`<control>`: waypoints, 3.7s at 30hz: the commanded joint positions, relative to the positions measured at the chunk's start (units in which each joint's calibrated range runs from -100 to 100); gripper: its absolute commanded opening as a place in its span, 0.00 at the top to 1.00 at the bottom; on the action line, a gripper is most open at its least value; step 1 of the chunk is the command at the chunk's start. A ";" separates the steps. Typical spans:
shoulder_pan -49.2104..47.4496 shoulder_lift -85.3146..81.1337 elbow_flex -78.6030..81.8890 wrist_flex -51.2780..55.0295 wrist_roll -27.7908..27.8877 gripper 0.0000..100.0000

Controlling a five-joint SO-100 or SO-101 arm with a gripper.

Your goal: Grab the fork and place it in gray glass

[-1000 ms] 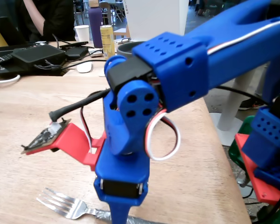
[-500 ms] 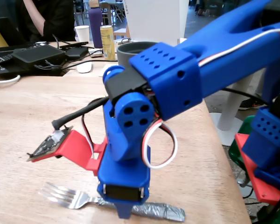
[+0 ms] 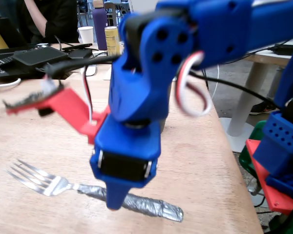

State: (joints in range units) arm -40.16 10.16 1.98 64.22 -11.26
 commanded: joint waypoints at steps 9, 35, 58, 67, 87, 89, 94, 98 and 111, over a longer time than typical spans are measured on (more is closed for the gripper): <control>3.10 -32.63 -1.75 15.50 5.91 1.00; 37.62 -56.56 16.75 -30.40 23.69 1.00; 43.54 -68.05 50.26 -41.24 23.39 1.00; 49.47 -72.08 52.71 -41.97 23.69 0.75; 34.41 -56.30 28.74 -42.14 17.24 0.75; 30.01 -57.07 30.15 -42.06 15.38 0.75; 25.44 -62.99 43.65 -42.96 15.38 0.75; 25.27 -71.48 57.81 -42.96 15.38 0.75; 30.68 -96.78 85.75 -41.97 15.48 0.76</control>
State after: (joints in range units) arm -11.13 -83.74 86.74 22.07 4.37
